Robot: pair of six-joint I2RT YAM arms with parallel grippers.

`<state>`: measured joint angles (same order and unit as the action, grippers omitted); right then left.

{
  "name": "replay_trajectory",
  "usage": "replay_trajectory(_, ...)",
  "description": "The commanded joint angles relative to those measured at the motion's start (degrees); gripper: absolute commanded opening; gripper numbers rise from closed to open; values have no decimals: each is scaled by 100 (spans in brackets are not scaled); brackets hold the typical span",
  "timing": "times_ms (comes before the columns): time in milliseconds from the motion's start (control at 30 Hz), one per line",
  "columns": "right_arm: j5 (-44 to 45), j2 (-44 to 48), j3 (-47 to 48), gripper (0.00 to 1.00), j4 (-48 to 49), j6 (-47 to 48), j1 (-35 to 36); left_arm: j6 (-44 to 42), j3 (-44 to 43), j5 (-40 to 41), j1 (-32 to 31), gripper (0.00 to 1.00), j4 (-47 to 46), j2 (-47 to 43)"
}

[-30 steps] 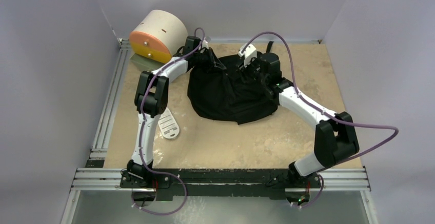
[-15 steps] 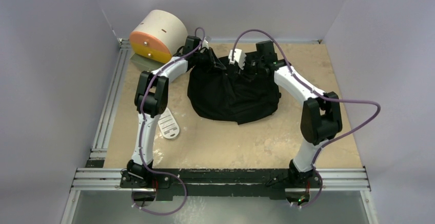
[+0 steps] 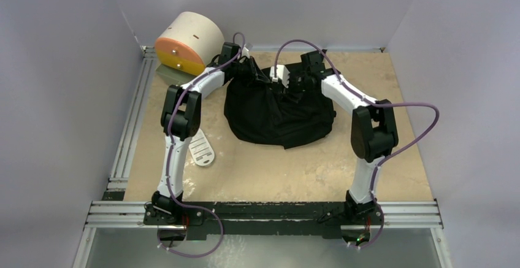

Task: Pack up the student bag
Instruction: Zip the student bag at the center of the board.

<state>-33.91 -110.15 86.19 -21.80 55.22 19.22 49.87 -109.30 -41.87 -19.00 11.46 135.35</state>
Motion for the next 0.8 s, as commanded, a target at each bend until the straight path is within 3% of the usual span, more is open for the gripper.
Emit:
replay_trajectory(0, -368, 13, 286, 49, -53, 208, 32, -125, -276, -244, 72, 0, -101, -339)
replay_trajectory(500, -223, -306, 332, 49, 737, 32, 292, -90, -260, -281, 64, 0, -126, -328)
replay_trajectory(767, -134, -605, 482, 43, 792, -28, 310, -91, -233, -280, 55, 0, -127, -330)
